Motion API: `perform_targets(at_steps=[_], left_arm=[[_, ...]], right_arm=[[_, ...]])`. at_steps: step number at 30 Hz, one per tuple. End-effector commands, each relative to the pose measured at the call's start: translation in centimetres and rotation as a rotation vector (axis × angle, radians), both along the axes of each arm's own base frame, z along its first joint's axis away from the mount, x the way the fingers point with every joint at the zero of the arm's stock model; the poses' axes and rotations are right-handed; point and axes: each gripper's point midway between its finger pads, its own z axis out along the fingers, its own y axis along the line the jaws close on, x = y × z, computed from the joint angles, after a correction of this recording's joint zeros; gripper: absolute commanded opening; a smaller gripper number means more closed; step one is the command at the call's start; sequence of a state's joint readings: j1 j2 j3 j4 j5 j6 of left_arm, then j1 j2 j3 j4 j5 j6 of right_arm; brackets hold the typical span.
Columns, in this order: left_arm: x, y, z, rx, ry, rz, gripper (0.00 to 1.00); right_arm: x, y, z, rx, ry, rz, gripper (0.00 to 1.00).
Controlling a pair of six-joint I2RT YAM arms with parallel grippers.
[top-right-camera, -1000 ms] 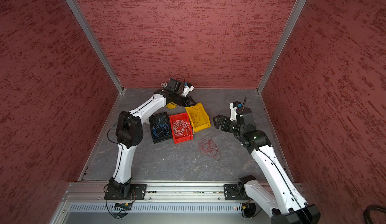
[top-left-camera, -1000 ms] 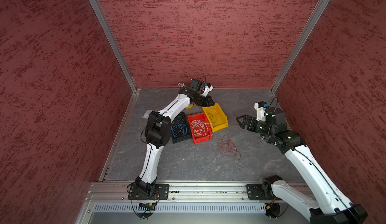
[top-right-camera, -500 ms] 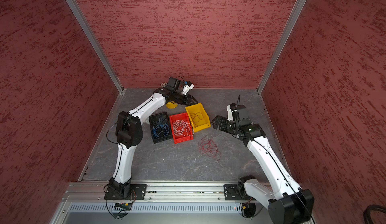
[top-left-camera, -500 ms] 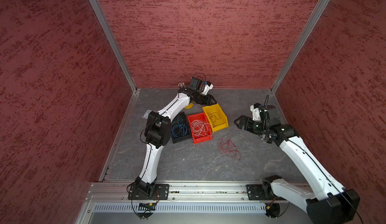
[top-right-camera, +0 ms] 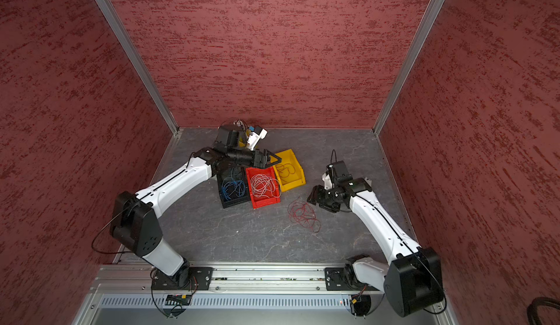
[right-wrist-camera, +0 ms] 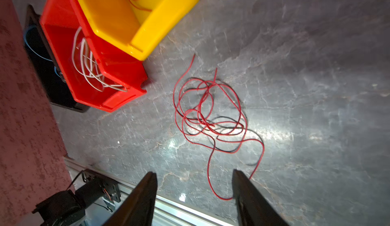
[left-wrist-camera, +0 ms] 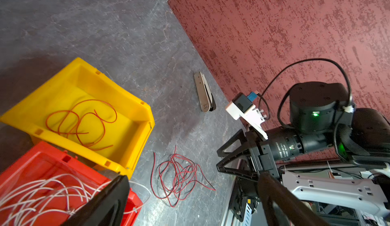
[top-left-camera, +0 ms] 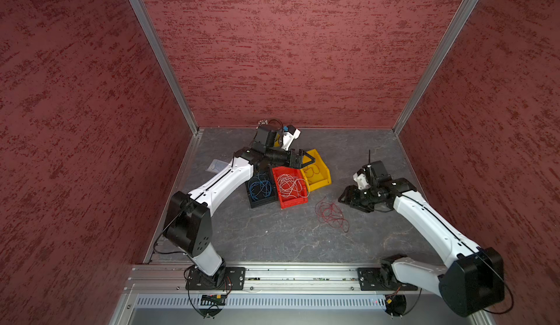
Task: Untangle and sort cables by color
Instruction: Untie the cable.
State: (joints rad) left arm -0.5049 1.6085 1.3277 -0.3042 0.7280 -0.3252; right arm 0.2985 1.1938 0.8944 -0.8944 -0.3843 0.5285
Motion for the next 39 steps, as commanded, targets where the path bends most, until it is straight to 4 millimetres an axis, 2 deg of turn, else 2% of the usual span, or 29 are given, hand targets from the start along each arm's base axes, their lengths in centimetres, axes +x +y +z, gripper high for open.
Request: perform_targets(at_steps=[1, 6, 13, 20, 23, 28, 30, 32, 35, 39], left_arm=[[-1.5, -0.4, 0.5, -0.049, 0.019, 0.001, 1.00], [-2.1, 0.9, -0.7, -0.122, 0.220, 0.116, 1.00], [-4.0, 2.3, -2.5, -0.145, 0.336, 0.139, 1.00], [-4.9, 3.0, -3.9, -0.096, 0.426, 0.117, 1.00], [-5.2, 3.1, -4.0, -0.084, 0.423, 0.104, 1.00], [-5.2, 3.6, -4.2, -0.078, 0.428, 0.120, 1.00], [-5.0, 3.8, -4.3, -0.073, 0.427, 0.140, 1.00], [-5.1, 3.9, -4.3, -0.064, 0.413, 0.147, 1.00], [-5.0, 4.1, -3.9, -0.080, 0.384, 0.167, 1.00], [-5.0, 3.7, -1.4, -0.189, 0.325, 0.134, 1.00]], right_arm=[[-3.1, 0.9, -1.4, 0.006, 0.082, 0.039, 0.57], [-4.5, 1.0, -3.7, -0.029, 0.133, 0.028, 0.57], [-4.5, 1.8, -5.1, -0.078, 0.146, 0.074, 0.57], [-3.4, 1.1, -6.0, -0.183, 0.136, 0.090, 0.54], [-2.9, 1.2, -6.3, -0.203, 0.128, 0.099, 0.48], [-2.4, 1.3, -6.6, -0.248, 0.119, 0.120, 0.29], [-2.5, 0.9, -5.9, -0.290, 0.107, 0.126, 0.14], [-2.5, 0.9, -4.4, -0.304, 0.072, 0.123, 0.00], [-2.6, 0.0, -1.5, -0.325, 0.012, 0.102, 0.00], [-2.3, -0.6, 2.9, -0.320, -0.079, 0.084, 0.00]])
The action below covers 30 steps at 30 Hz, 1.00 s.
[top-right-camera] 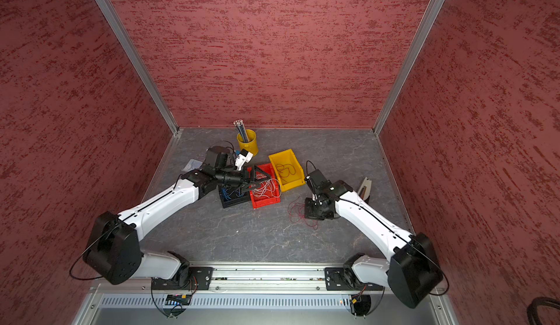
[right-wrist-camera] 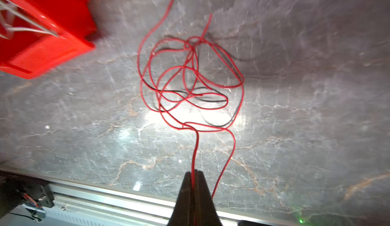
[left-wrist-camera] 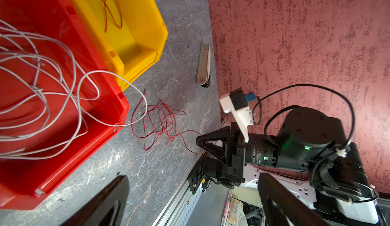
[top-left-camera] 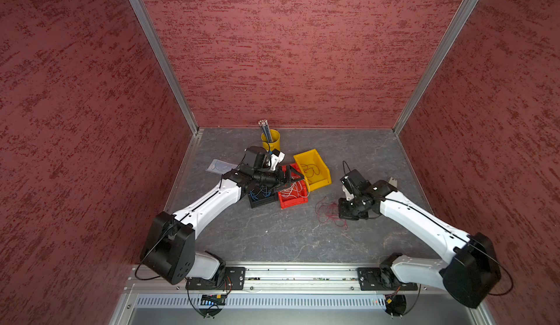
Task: Untangle and sort cables by color
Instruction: Untie the cable.
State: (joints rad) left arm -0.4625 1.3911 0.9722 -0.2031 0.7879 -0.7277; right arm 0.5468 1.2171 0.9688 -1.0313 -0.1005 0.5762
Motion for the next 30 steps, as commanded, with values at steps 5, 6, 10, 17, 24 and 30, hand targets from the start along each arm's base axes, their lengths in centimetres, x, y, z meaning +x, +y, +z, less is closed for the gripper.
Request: perform_targets(at_steps=[5, 6, 10, 17, 24, 30], left_arm=[[-0.6, -2.4, 5.9, -0.161, -0.163, -0.107, 1.00], [-0.8, -2.7, 6.4, -0.158, -0.188, -0.119, 1.00], [-1.5, -3.5, 8.5, -0.184, -0.333, -0.172, 1.00], [-3.1, -5.6, 10.8, -0.099, -0.656, -0.298, 1.00], [-2.4, -8.6, 10.5, -0.025, -0.793, -0.414, 1.00], [-2.0, -10.4, 9.4, -0.007, -0.786, -0.459, 0.99]], right_arm=[[1.2, 0.0, 9.0, 0.063, -0.190, 0.004, 0.00], [1.3, 0.0, 9.9, 0.074, -0.208, -0.001, 0.00], [1.8, 0.5, 13.7, 0.130, -0.281, -0.001, 0.00], [2.1, 0.8, 19.8, 0.212, -0.384, 0.025, 0.00], [2.0, 0.9, 21.4, 0.270, -0.410, 0.021, 0.00], [1.8, 0.3, 22.3, 0.277, -0.436, -0.004, 0.00]])
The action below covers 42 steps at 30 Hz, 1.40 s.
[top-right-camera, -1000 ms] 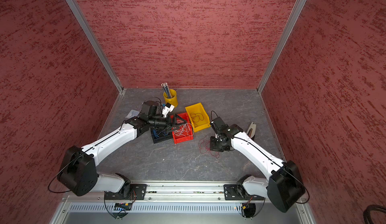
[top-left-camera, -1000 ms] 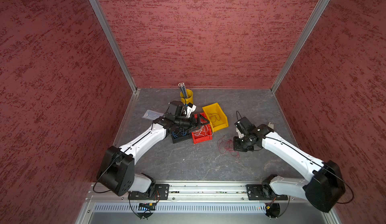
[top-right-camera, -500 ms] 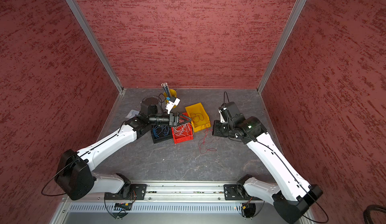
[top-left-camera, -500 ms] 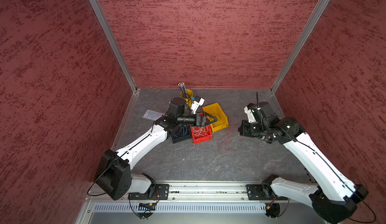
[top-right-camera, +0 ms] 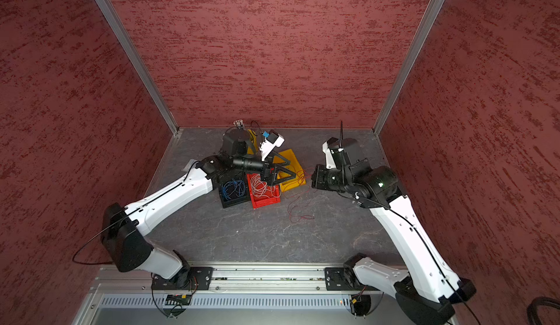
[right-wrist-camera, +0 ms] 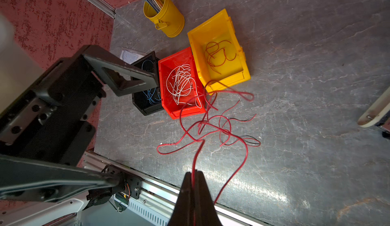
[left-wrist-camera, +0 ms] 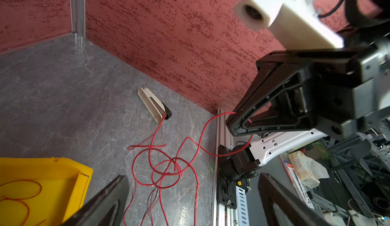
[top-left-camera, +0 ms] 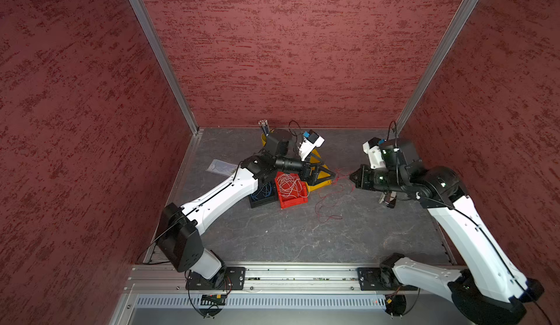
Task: Untangle and sort cables by color
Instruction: Untie the cable.
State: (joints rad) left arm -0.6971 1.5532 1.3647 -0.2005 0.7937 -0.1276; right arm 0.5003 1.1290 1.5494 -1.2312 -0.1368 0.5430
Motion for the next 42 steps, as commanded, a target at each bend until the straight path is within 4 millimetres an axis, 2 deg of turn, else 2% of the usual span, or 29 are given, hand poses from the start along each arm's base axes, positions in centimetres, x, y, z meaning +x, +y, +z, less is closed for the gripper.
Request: perform_targets(at_steps=[1, 6, 8, 14, 15, 17, 18, 19, 24, 27, 34, 37, 42], left_arm=[[0.0, -0.3, -1.1, 0.050, -0.040, -0.008, 0.98], [-1.0, -0.9, -2.2, 0.084, -0.044, -0.052, 0.91], [-0.8, -1.1, -2.9, 0.095, -0.032, -0.056, 0.86], [-0.1, -3.2, -4.5, 0.131, 0.002, -0.078, 0.81], [0.2, -3.4, -4.6, 0.137, 0.008, -0.075, 0.76], [0.7, -3.8, -5.1, 0.154, 0.035, -0.081, 0.57], [1.0, -4.0, -5.3, 0.168, 0.053, -0.085, 0.44], [1.1, -4.0, -5.6, 0.181, 0.071, -0.096, 0.37], [0.9, -3.5, -5.8, 0.193, 0.082, -0.099, 0.11], [0.4, -2.7, -5.7, 0.191, 0.093, -0.107, 0.07], [0.1, -0.2, -7.1, 0.234, 0.142, -0.093, 0.02], [0.4, 0.9, -7.4, 0.235, 0.166, -0.073, 0.02], [0.2, 2.4, -8.5, 0.258, 0.203, -0.067, 0.02]], right_arm=[[-0.7, -0.5, 2.1, 0.033, -0.039, -0.004, 0.00], [-0.7, -0.4, 3.0, 0.054, -0.049, -0.007, 0.00], [-0.8, -0.3, 3.2, 0.063, -0.048, -0.004, 0.00], [-0.9, -0.3, 3.6, 0.077, -0.051, -0.013, 0.00], [-0.9, -0.4, 3.6, 0.076, -0.051, -0.015, 0.00], [-0.9, -0.6, 3.7, 0.071, -0.054, -0.021, 0.00], [-0.9, -0.6, 3.6, 0.068, -0.055, -0.023, 0.00], [-0.9, -0.7, 3.6, 0.063, -0.054, -0.025, 0.00], [-0.3, -1.4, 2.2, 0.011, -0.041, -0.051, 0.00], [0.4, -2.6, 0.7, -0.052, -0.032, -0.097, 0.00], [1.9, -5.9, -2.3, -0.123, 0.005, -0.238, 0.00], [2.3, -8.3, -2.4, -0.149, -0.009, -0.326, 0.00], [2.5, -12.8, -1.5, -0.170, -0.046, -0.460, 0.00]])
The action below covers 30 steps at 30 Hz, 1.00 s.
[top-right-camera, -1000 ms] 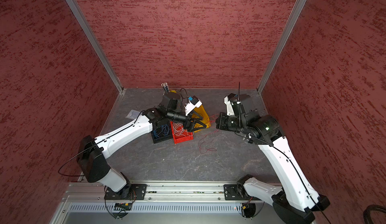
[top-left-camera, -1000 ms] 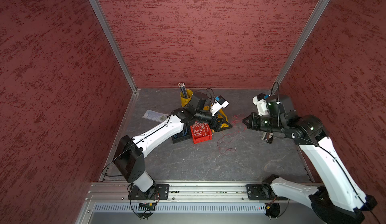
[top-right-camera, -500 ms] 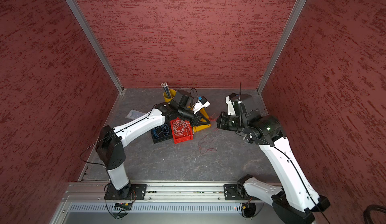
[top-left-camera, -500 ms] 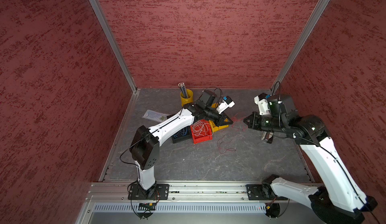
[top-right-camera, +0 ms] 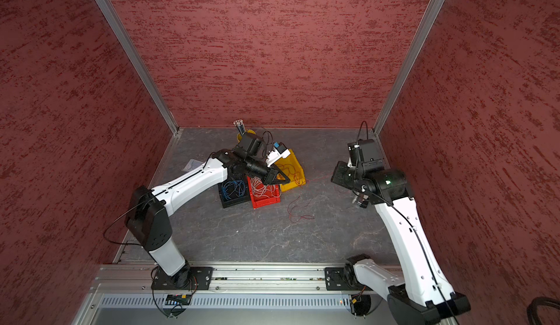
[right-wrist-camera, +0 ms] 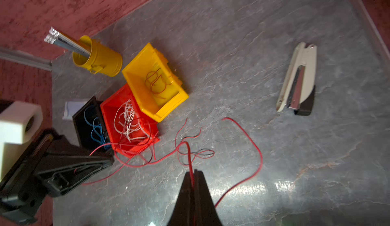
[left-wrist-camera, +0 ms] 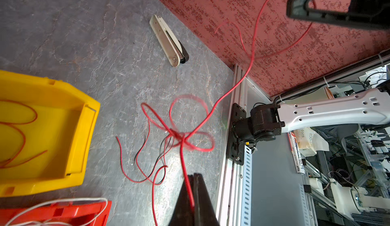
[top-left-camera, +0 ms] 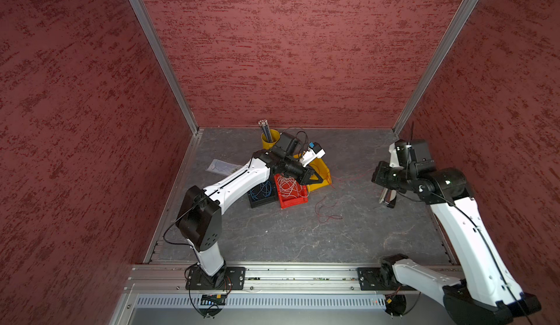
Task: Untangle and sort cables by color
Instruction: Untie the cable.
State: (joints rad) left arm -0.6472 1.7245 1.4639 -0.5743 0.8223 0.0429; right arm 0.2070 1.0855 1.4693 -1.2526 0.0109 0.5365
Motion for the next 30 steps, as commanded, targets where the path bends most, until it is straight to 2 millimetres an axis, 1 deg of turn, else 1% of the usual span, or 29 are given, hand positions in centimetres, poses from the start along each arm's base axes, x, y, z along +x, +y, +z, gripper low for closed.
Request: perform_targets(at_steps=[1, 4, 6, 9, 10, 11, 14, 17, 20, 23, 25, 30], left_arm=[[-1.0, 1.1, 0.3, -0.006, 0.008, -0.021, 0.02], [-0.7, 1.6, 0.7, -0.013, 0.000, 0.003, 0.02], [-0.2, 2.0, 1.0, -0.010, -0.005, 0.031, 0.02], [0.5, 3.7, 1.6, -0.001, 0.000, 0.077, 0.01], [0.6, 4.3, 2.0, -0.005, -0.001, 0.087, 0.01], [0.7, 4.9, 2.7, -0.015, -0.011, 0.095, 0.01], [0.3, 5.5, 5.2, -0.045, -0.066, 0.092, 0.02], [0.1, 5.2, 7.6, -0.104, -0.093, 0.073, 0.02], [0.7, 4.6, 8.8, -0.148, -0.100, 0.076, 0.03], [1.8, 3.9, 9.1, -0.162, -0.105, 0.071, 0.03], [2.7, 3.4, 8.9, -0.174, -0.103, 0.062, 0.04], [6.5, 2.5, 7.5, -0.196, -0.077, 0.083, 0.07]], right_arm=[[0.1, -3.1, 1.0, -0.047, -0.066, -0.073, 0.00], [0.3, -3.5, 0.6, -0.016, -0.056, -0.072, 0.00], [0.5, -3.7, -0.4, -0.008, -0.025, -0.076, 0.00], [0.4, -4.6, -1.4, -0.005, -0.012, -0.102, 0.00], [0.4, -4.5, -1.4, 0.011, -0.022, -0.095, 0.00], [0.4, -4.2, -1.6, 0.027, -0.026, -0.084, 0.00], [0.8, -3.1, -2.3, 0.089, -0.023, -0.048, 0.00], [1.4, -1.4, -3.1, 0.181, -0.035, 0.003, 0.00], [1.7, -0.1, -3.8, 0.254, -0.028, 0.036, 0.00], [1.8, 0.6, -4.3, 0.298, -0.022, 0.055, 0.00], [1.8, 0.9, -4.4, 0.318, -0.024, 0.064, 0.00], [1.4, 1.2, -4.6, 0.329, -0.017, 0.075, 0.00]])
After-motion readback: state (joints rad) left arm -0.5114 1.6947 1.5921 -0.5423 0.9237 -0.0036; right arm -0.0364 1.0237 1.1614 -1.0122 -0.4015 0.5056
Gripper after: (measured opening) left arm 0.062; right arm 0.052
